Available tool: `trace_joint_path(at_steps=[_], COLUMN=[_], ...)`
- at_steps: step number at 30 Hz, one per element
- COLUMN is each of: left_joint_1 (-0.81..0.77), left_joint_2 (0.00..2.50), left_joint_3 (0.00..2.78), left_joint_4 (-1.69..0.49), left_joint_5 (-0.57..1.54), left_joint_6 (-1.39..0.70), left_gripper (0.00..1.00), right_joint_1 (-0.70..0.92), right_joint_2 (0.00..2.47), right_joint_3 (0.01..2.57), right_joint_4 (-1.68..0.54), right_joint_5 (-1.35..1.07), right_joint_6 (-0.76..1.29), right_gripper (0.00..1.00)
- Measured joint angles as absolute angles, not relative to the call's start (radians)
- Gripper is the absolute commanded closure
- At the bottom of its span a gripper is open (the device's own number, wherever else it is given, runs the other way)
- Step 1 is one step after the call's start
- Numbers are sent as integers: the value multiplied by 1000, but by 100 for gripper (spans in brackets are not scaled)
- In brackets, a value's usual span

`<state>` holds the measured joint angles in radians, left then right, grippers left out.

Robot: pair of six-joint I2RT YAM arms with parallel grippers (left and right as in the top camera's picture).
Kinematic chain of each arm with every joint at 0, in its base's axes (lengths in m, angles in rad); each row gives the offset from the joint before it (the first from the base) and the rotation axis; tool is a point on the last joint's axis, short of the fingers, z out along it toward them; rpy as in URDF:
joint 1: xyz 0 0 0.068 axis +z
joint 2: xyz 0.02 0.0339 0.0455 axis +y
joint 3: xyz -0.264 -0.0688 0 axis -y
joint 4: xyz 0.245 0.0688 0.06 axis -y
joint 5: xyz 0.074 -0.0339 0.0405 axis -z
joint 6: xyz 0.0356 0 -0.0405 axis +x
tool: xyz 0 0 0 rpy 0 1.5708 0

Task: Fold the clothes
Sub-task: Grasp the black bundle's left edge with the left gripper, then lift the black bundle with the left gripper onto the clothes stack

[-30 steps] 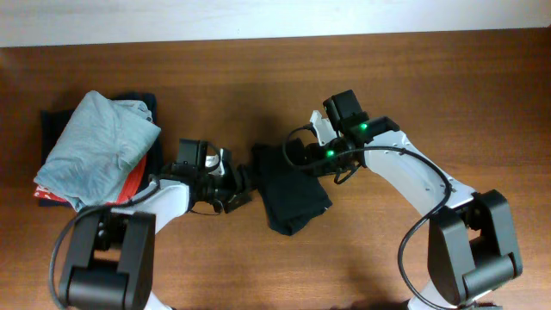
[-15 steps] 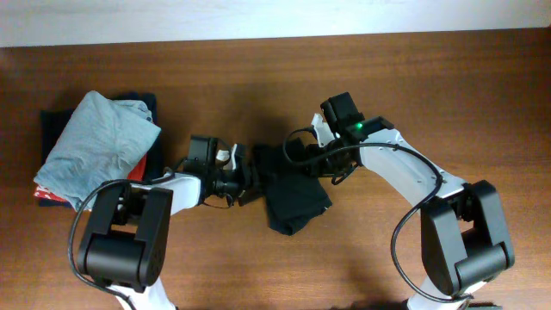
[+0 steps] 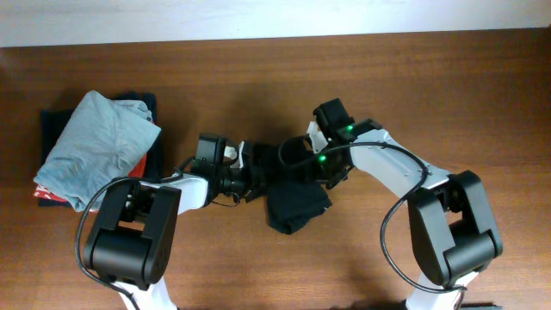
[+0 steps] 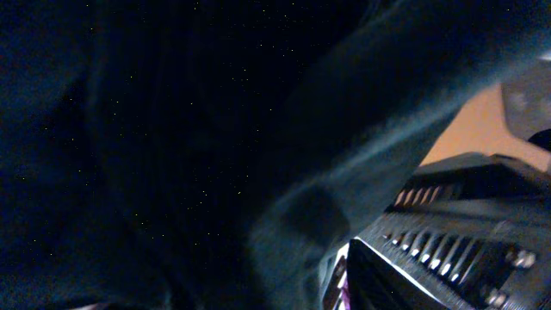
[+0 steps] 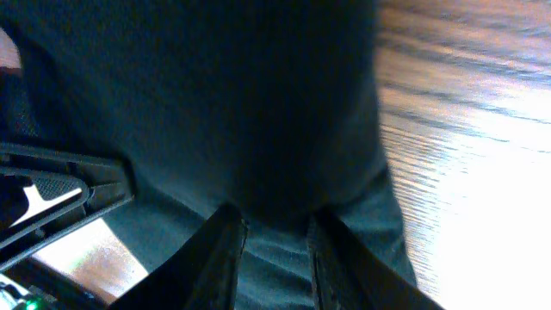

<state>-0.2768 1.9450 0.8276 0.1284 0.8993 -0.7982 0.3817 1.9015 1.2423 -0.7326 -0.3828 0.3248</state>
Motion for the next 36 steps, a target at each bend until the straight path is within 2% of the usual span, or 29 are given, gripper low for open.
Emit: trace_joint_path(at_steps=[5, 10, 19, 21, 22, 24, 26, 36], left_joint_1=[-286, -289, -321, -339, -346, -352, -352, -336], left_joint_2=[1954, 1958, 1973, 1973, 1973, 1973, 1973, 1974], left_joint_3=[826, 825, 816, 816, 815, 815, 815, 813], left_joint_4=[182, 192, 304, 305, 310, 315, 318, 406], left_joint_5=[887, 869, 861, 861, 861, 863, 865, 955], left_joint_6=[-798, -800, -793, -793, -793, -786, -783, -751], left_gripper=[47, 64, 63, 71, 80, 92, 100, 100], right_joint_1=[404, 405, 405, 405, 405, 405, 405, 354], right_joint_2=[1906, 1907, 1907, 1907, 1907, 1907, 1907, 1897], right_joint_3=[1242, 1242, 1242, 1242, 1242, 1242, 1242, 1243], right_joint_4=[-732, -733, -750, -753, -754, -755, -755, -888], right_joint_5=[-382, -382, -382, -382, -382, -382, -382, -308], right_joint_6=[342, 348, 359, 359, 360, 360, 360, 351], right_gripper=[71, 71, 71, 71, 71, 71, 71, 71])
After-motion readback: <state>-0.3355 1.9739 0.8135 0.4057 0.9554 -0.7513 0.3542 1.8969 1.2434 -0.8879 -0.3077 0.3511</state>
